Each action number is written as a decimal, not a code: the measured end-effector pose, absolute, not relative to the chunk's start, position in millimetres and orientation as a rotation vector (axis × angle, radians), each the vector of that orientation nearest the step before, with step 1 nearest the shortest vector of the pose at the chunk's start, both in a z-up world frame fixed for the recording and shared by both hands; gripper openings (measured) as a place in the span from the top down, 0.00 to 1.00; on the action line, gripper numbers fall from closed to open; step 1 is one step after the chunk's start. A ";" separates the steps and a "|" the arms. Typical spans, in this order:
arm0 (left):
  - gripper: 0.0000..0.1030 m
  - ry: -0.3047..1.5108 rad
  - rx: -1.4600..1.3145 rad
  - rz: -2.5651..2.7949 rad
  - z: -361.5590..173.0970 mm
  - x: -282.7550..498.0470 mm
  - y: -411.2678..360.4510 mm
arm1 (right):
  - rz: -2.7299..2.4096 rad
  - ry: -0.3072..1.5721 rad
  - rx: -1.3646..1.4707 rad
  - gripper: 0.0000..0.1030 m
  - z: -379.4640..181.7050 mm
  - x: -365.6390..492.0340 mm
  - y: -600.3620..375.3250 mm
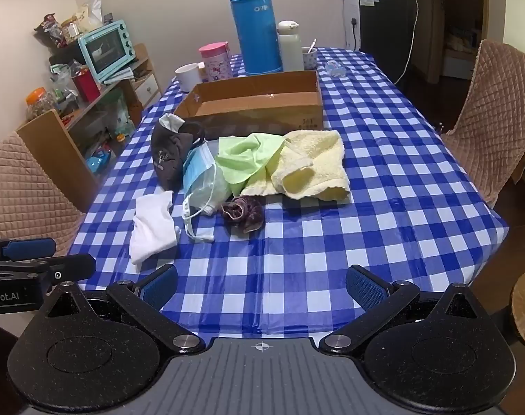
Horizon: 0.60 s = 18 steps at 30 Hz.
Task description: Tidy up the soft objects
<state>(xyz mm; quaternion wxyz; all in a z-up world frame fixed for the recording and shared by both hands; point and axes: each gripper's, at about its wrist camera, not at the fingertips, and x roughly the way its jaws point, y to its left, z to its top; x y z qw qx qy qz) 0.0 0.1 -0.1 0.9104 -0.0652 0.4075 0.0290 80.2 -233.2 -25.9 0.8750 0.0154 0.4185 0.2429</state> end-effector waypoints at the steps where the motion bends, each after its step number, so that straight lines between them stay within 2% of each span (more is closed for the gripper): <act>1: 0.27 0.839 -0.130 0.061 0.0 0.0 -0.1 | 0.508 0.874 0.033 0.00 -26.1 80.3 -232.9; 18: 0.27 0.844 -0.130 0.062 -0.1 0.1 -0.1 | 0.509 0.873 0.036 0.00 -27.3 81.2 -230.9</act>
